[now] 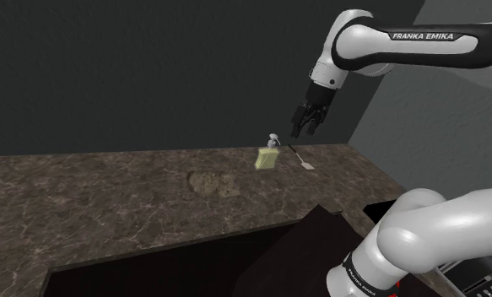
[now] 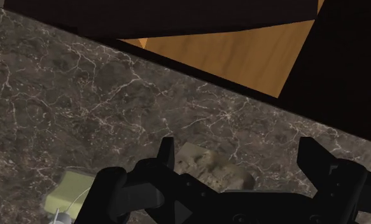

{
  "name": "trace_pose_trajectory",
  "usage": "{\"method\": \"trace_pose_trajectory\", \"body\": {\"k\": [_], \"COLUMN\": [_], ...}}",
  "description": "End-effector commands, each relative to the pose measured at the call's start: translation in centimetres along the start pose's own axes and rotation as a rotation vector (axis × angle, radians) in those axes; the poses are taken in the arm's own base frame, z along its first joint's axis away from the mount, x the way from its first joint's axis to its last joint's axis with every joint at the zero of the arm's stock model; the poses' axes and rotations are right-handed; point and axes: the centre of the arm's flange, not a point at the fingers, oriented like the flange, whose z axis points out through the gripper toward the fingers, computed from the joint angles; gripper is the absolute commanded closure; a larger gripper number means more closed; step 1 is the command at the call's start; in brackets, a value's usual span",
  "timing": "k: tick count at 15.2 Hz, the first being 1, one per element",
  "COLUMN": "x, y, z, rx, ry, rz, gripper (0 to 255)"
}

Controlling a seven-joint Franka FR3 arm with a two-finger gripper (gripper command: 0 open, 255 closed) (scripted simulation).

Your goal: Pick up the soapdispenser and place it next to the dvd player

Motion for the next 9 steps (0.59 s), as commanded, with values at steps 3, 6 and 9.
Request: {"method": "trace_pose_trajectory", "body": {"k": [3,6,9], "x": [3.2,5.6,8.1], "y": [3.6,6.1,8.7], "z": [2.1,3.8,5.4], "rx": [0.001,0.002,0.003], "ry": [0.014,0.022,0.031], "rz": [0.015,0.027,0.039], "gripper": [0,0,0]}}
